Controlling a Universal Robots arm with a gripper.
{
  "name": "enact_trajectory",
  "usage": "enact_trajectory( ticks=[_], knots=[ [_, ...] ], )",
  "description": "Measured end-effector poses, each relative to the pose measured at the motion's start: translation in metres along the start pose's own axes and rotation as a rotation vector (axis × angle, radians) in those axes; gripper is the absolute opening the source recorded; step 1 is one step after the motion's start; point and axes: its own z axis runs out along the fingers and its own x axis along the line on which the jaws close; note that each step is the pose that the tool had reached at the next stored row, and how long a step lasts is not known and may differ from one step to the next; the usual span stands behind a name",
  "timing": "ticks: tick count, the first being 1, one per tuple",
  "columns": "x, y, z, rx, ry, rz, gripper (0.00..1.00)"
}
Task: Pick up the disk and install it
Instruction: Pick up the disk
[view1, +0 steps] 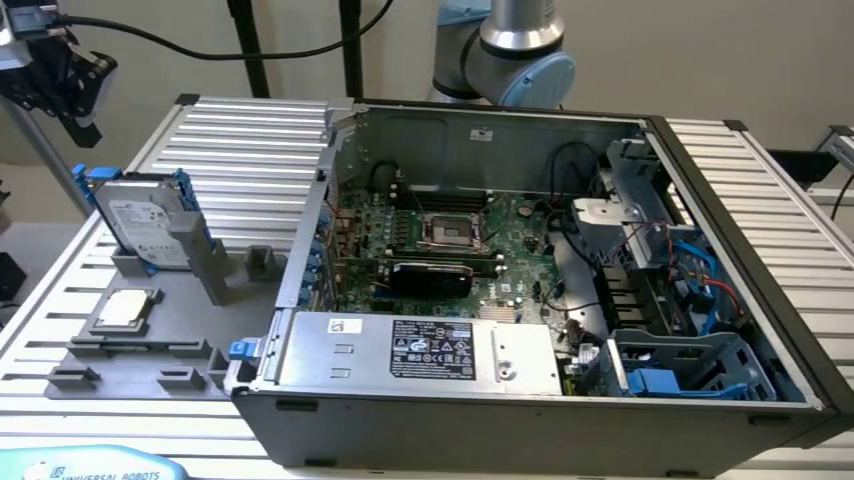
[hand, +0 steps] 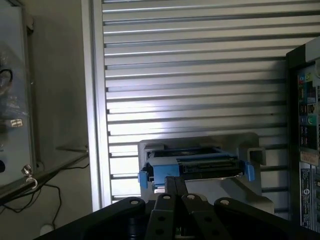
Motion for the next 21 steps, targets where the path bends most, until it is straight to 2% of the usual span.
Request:
enact_trajectory(
  ticks=[4,21],
  knots=[
    [0.0,0.0,0.0001,0.0,0.0005,-0.011,0.11],
    [0.0,-0.0002,0.0034,-0.0016,0.0154,-0.319,0.11]
  ],
)
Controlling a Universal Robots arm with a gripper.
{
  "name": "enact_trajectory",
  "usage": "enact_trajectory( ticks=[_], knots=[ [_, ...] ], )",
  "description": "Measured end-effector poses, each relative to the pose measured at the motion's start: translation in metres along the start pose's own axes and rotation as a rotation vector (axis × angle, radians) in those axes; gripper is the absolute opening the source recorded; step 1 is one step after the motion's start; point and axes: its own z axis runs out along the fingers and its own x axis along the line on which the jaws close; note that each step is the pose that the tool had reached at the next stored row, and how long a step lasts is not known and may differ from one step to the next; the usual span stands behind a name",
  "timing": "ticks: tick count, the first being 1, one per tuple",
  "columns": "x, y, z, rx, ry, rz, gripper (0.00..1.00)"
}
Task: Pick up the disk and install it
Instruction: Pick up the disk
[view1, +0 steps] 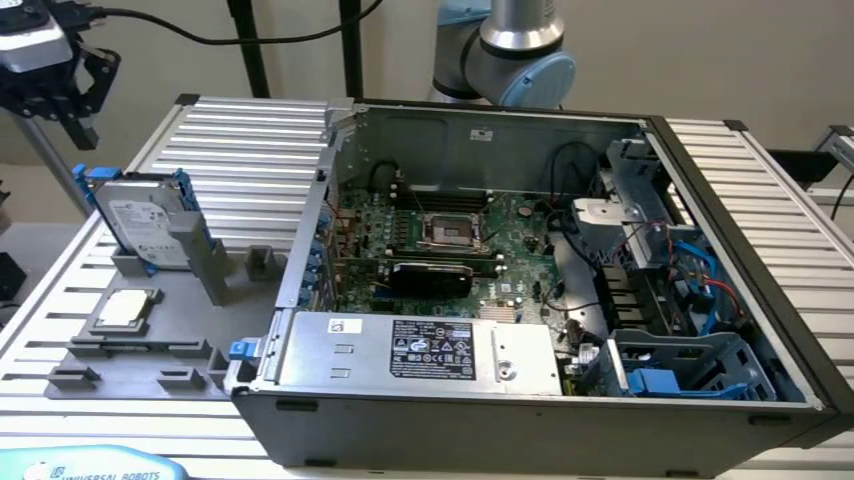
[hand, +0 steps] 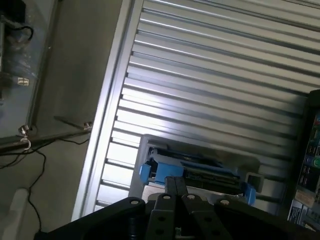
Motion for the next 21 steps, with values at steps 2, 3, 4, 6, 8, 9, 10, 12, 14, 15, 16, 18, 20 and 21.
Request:
enact_trajectory(
  ticks=[2,3,4,6,8,9,10,12,14,15,16,18,20,21],
  knots=[
    [0.0,0.0,0.0002,-0.0002,0.0017,-0.036,0.11],
    [0.0,0.0,0.0003,-0.0003,0.0024,-0.054,0.11],
    [0.0,0.0,0.0004,-0.0004,0.0034,-0.072,0.11],
    [0.0,0.0,0.0005,-0.0006,0.0052,-0.108,0.11],
    [0.0,0.0,0.0007,-0.0008,0.007,-0.146,0.11],
    [0.0,0.0,0.0008,-0.0009,0.0079,-0.164,0.11],
    [0.0,0.0,0.0009,-0.0009,0.0088,-0.182,0.11],
    [0.0,-0.0001,0.0011,-0.0011,0.0104,-0.218,0.11],
    [0.0,-0.0001,0.0013,-0.0013,0.0123,-0.255,0.11],
    [0.0,-0.0001,0.0013,-0.0014,0.0132,-0.273,0.11],
    [0.0,-0.0001,0.0014,-0.0015,0.0141,-0.291,0.11],
    [0.0,-0.0001,0.0017,-0.0017,0.0157,-0.327,0.11],
    [0.0,-0.0001,0.0019,-0.0019,0.0175,-0.363,0.11],
    [0.0,-0.0001,0.0019,-0.002,0.0184,-0.381,0.11]
  ],
)
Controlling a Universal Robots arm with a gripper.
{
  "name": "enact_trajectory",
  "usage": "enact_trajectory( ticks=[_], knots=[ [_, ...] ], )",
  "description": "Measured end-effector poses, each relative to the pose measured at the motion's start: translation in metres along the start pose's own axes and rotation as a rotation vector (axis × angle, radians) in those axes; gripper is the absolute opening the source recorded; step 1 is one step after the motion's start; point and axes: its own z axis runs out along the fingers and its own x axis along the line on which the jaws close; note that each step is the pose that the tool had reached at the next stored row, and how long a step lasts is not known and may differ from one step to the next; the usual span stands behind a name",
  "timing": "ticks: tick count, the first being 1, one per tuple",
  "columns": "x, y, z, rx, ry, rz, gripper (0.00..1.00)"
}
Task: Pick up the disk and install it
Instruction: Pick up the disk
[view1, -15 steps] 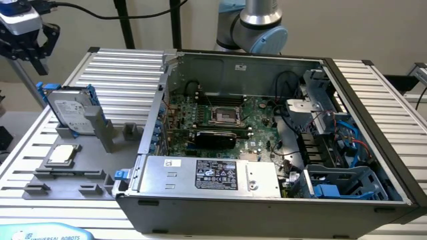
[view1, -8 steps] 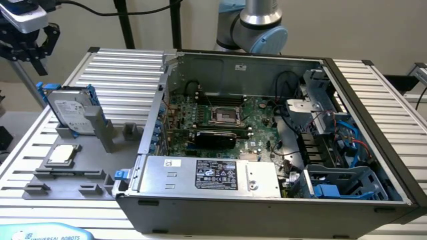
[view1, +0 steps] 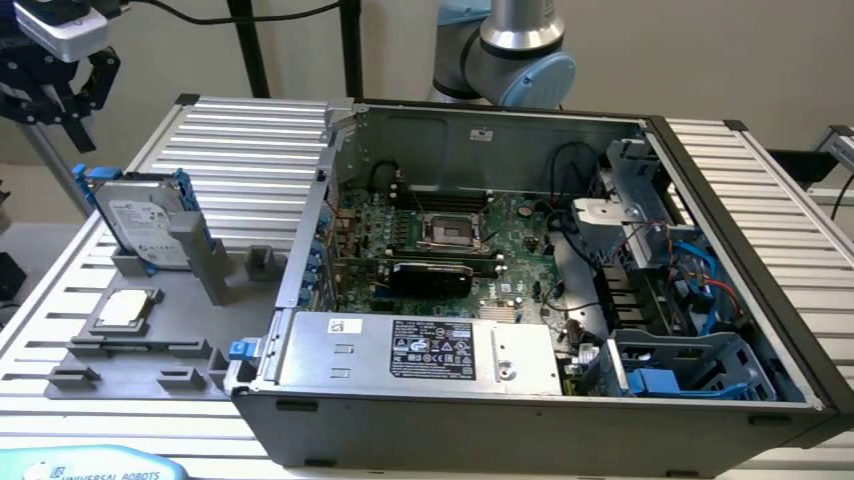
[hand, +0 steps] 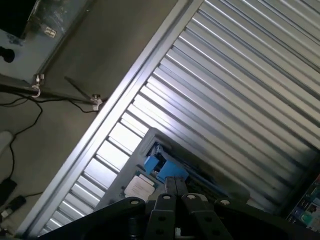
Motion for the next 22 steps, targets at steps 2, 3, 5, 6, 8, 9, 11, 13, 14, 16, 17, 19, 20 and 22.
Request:
enact_trajectory(
  ticks=[2,3,5,6,8,9,11,13,14,16,17,19,20,22],
  knots=[
    [0.0,0.0,0.0002,-0.0002,0.0018,-0.037,0.11],
    [0.0,0.0,0.0003,-0.0002,0.0026,-0.054,0.11],
    [0.0,0.0,0.0005,-0.0004,0.0043,-0.09,0.11],
    [0.0,-0.0001,0.0006,-0.0006,0.0052,-0.108,0.11],
    [0.0,-0.0001,0.0009,-0.0007,0.0069,-0.146,0.11],
    [0.0,-0.0001,0.0009,-0.0008,0.0079,-0.164,0.11],
    [0.0,0.0,0.0011,-0.001,0.0097,-0.2,0.11],
    [0.0,-0.0001,0.0014,-0.0012,0.0114,-0.236,0.11],
    [0.0,-0.0001,0.0015,-0.0013,0.0123,-0.255,0.11],
    [0.0,-0.0001,0.0018,-0.0015,0.014,-0.291,0.11],
    [0.0,-0.0001,0.002,-0.0015,0.0148,-0.309,0.11],
    [0.0,-0.0001,0.0023,-0.0016,0.0164,-0.344,0.11],
    [0.0,-0.0001,0.0025,-0.0016,0.0172,-0.363,0.11],
    [0.0,-0.0002,0.0029,-0.0011,0.0185,-0.4,0.11]
  ],
)
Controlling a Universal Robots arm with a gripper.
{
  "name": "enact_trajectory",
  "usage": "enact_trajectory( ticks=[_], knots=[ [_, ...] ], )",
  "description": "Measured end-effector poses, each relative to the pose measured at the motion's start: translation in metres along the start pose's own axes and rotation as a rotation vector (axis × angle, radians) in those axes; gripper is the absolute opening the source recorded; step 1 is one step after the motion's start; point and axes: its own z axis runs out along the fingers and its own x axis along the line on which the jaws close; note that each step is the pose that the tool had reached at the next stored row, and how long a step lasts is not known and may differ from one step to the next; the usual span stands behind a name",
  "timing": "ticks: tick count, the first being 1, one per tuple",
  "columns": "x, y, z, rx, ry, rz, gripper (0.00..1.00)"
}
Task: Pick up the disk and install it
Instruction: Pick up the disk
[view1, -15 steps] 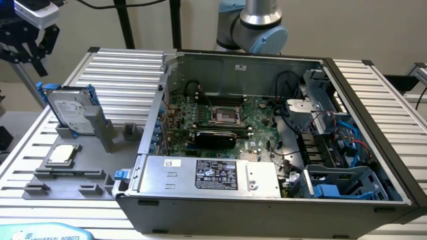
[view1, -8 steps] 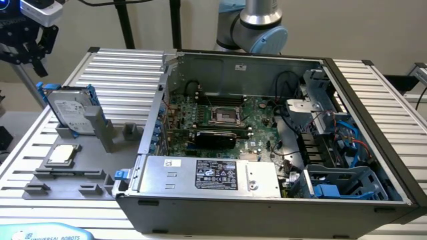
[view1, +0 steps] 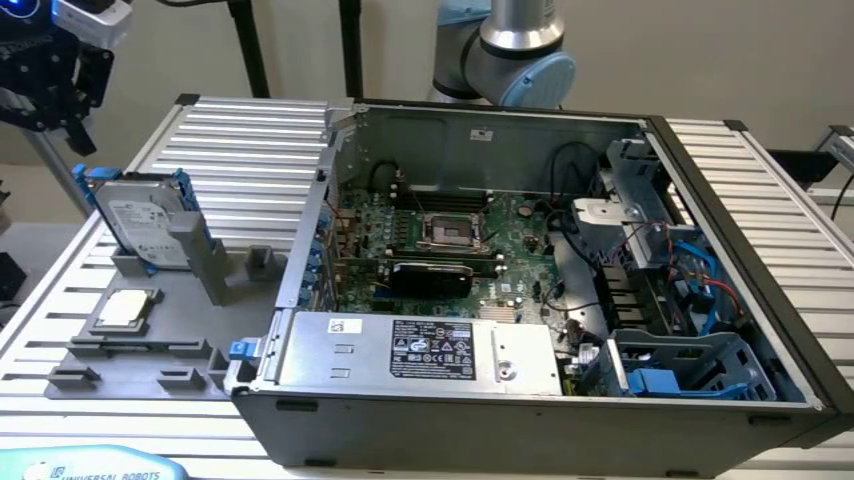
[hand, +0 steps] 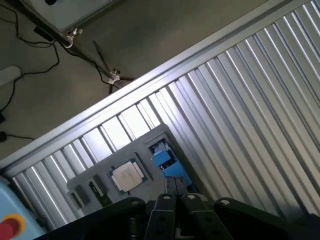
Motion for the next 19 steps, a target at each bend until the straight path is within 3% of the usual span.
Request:
enact_trajectory(
  ticks=[5,12,19],
  knots=[
    [0.0,-0.0001,0.0014,0.0043,0.0014,-0.091,0.11],
    [0.0,-0.0002,0.0039,0.0178,-0.0006,-0.218,0.11],
    [0.0001,-0.0004,0.0086,0.0218,0.0017,-0.346,0.11]
  ],
)
